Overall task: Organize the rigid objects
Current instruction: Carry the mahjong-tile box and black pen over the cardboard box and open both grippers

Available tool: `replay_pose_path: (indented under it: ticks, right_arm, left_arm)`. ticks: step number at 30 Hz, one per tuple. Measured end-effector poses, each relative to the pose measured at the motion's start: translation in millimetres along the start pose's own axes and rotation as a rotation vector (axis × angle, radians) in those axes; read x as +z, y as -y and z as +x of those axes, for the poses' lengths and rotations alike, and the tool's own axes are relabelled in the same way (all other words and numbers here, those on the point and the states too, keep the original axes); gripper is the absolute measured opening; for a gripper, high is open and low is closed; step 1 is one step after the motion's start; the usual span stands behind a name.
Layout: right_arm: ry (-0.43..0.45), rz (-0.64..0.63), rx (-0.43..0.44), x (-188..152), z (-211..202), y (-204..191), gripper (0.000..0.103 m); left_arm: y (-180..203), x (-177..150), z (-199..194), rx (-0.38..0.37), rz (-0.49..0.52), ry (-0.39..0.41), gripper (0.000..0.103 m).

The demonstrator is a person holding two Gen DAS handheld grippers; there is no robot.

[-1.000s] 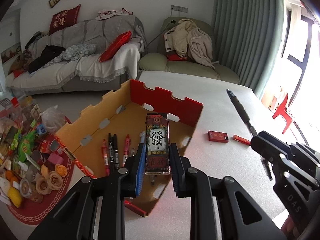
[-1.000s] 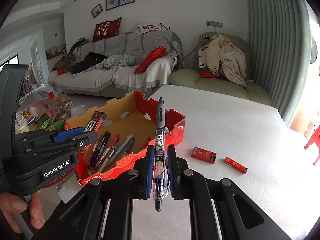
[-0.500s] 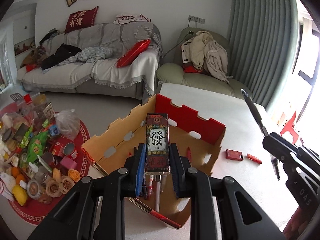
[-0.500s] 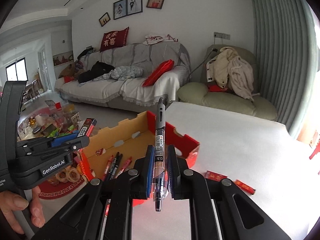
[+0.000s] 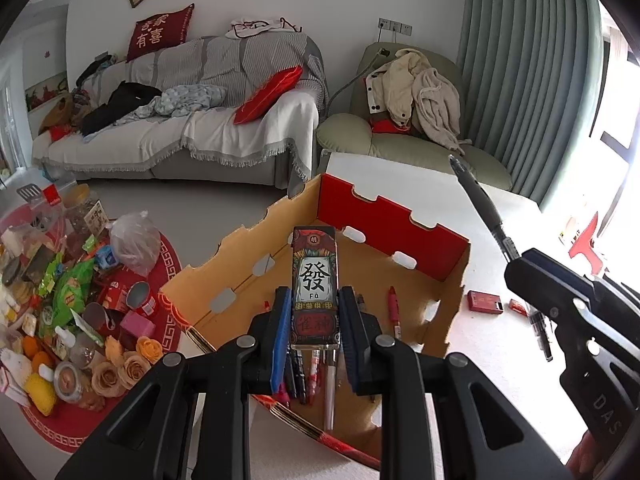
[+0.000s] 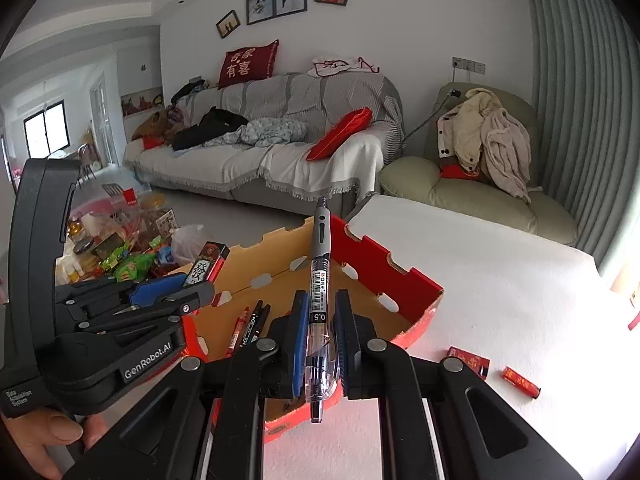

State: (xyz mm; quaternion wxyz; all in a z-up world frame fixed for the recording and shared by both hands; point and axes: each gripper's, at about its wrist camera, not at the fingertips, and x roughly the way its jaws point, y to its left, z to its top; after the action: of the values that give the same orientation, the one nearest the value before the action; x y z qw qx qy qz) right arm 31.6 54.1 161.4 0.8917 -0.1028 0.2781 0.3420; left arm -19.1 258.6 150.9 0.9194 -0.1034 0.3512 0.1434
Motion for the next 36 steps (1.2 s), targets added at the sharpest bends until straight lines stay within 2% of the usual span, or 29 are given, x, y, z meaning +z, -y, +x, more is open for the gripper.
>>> replay_pose_path:
  ticks: [11,24,36]
  right_arm:
    - [-0.064,0.01,0.014,-1.1,34.8,-7.6,0.014]
    - [-0.093,0.013,0.002,0.7,49.5,-4.9,0.014]
    - [-0.162,0.029,0.009,-6.2,78.3,-2.4,0.014]
  left_arm:
    - [-11.5,4.4,27.2,0.015,0.004,-0.038,0.025]
    - [-25.3,9.6,37.3,0.002,0.003,-0.049,0.025]
    - [-27.0,7.8,65.9,-0.006,0.007,-0.107,0.025]
